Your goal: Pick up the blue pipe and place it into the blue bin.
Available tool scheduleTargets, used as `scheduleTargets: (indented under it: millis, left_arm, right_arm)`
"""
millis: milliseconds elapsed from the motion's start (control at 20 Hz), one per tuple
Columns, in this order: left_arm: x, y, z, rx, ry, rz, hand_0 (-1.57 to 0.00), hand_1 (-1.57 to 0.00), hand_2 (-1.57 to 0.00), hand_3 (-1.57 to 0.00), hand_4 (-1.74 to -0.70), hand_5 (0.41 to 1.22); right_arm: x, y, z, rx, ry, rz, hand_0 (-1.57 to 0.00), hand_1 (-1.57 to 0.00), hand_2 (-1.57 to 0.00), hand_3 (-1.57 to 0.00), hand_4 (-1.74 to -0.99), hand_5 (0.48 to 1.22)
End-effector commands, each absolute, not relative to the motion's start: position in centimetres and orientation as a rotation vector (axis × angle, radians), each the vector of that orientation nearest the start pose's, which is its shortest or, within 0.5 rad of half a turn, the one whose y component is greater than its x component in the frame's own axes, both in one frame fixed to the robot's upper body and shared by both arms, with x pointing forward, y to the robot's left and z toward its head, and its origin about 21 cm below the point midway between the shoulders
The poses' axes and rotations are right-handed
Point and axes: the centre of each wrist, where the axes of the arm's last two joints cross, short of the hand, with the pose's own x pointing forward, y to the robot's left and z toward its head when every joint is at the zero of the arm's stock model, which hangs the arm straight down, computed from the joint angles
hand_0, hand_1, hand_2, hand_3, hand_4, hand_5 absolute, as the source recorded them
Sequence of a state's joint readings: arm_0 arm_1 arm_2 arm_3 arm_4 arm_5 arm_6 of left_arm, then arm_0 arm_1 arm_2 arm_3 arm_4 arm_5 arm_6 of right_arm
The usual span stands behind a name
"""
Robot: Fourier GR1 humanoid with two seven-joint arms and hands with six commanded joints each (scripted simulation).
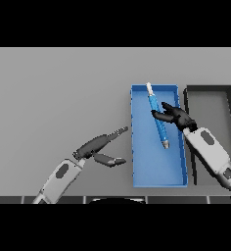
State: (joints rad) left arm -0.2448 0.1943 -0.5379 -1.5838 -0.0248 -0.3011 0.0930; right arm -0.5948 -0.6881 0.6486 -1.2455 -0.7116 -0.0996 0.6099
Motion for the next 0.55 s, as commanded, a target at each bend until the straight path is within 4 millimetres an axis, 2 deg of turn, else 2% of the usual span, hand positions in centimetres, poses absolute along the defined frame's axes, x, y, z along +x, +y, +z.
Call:
scheduleTargets:
  millis: [0,250,500]
  left_arm:
    - [26.1,12.5,4.2,-0.435,-1.506,-0.975,0.00,0.00,0.00,0.00,-0.91,0.459]
    - [26.0,12.0,4.0,-0.442,-1.503,-0.970,0.00,0.00,0.00,0.00,-0.92,0.466]
    - [27.1,12.1,4.2,-0.427,-1.498,-0.958,0.00,0.00,0.00,0.00,-0.92,0.468]
  right_arm:
    - [34.8,-24.8,7.7,-0.046,-0.850,0.469,-0.04,-0.03,-0.03,-0.02,-1.122,0.705]
    - [34.8,-24.7,7.7,-0.057,-0.842,0.486,-0.01,-0.01,-0.01,-0.01,-1.132,0.675]
    - [35.0,-24.7,7.6,-0.032,-0.855,0.495,-0.01,-0.01,-0.01,-0.01,-1.129,0.677]
